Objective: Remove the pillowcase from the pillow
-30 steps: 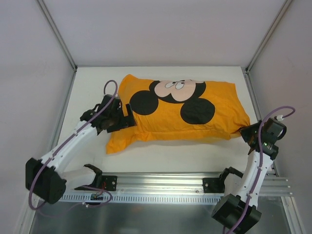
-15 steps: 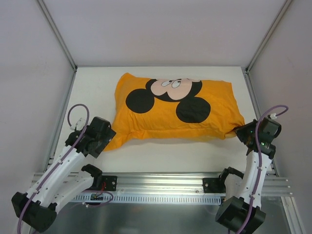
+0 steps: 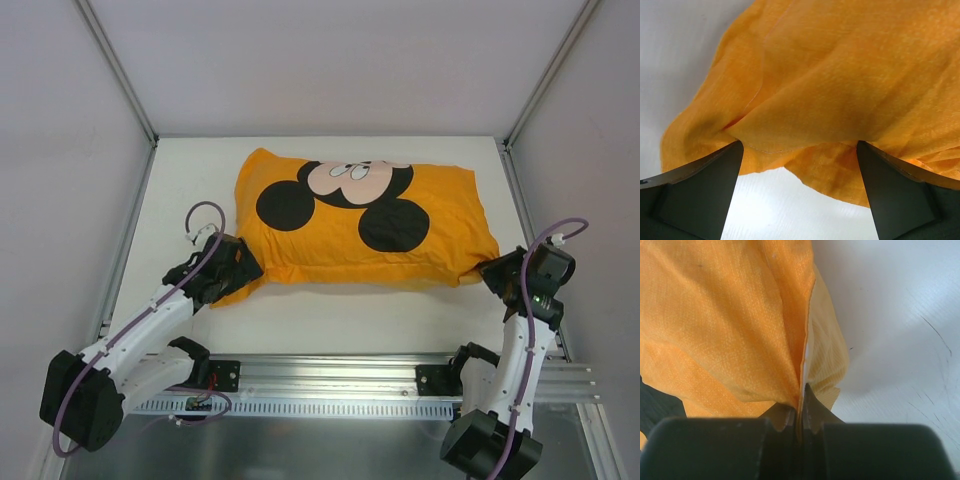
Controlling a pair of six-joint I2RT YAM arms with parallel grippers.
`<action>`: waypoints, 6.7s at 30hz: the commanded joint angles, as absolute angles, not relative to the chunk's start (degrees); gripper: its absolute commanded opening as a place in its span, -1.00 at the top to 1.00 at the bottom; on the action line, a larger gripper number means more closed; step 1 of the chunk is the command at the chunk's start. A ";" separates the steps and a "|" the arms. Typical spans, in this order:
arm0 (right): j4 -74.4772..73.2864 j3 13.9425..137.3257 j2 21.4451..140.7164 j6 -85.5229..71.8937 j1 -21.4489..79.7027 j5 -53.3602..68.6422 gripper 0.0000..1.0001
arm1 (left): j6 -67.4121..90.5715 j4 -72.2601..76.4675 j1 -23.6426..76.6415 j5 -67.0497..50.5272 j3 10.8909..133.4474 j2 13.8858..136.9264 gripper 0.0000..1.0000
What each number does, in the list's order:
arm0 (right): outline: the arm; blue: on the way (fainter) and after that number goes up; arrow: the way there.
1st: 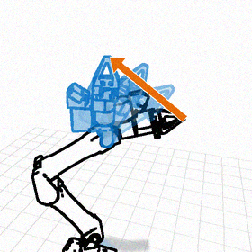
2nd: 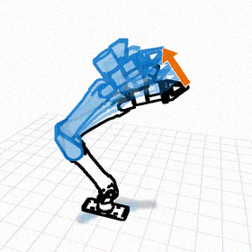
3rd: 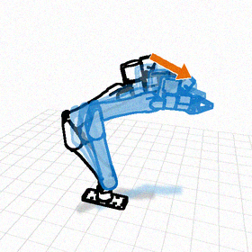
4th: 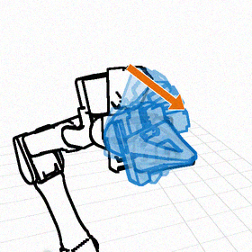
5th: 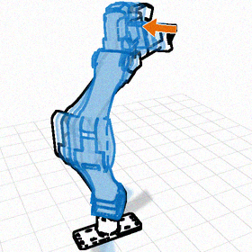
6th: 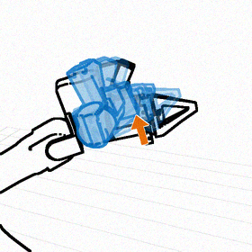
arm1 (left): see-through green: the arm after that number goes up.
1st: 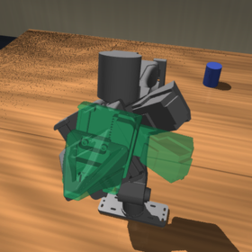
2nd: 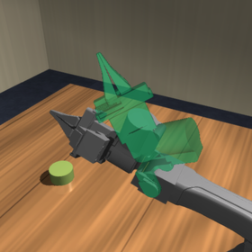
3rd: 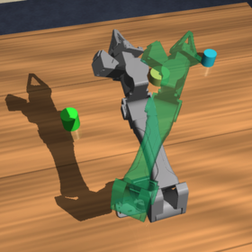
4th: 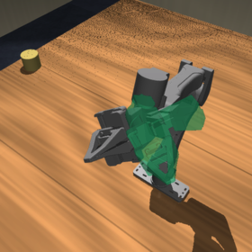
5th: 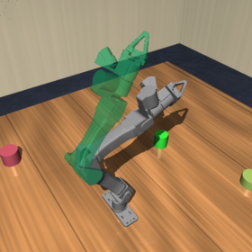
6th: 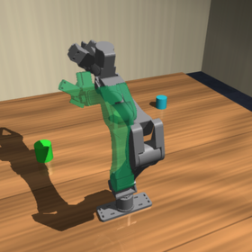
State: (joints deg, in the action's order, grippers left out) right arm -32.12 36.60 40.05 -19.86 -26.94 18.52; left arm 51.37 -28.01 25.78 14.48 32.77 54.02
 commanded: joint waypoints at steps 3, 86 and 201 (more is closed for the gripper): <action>-32.87 35.77 38.94 -18.90 -26.37 21.18 0.99 | 41.41 -9.16 25.40 5.99 28.05 55.72 -0.97; -40.01 78.94 48.14 -23.55 -24.52 21.45 0.99 | 32.35 -57.30 24.70 18.03 93.87 55.32 1.00; -28.83 67.59 72.16 -20.04 32.52 -10.37 0.99 | 39.37 -27.51 32.61 -2.55 55.88 59.75 -0.87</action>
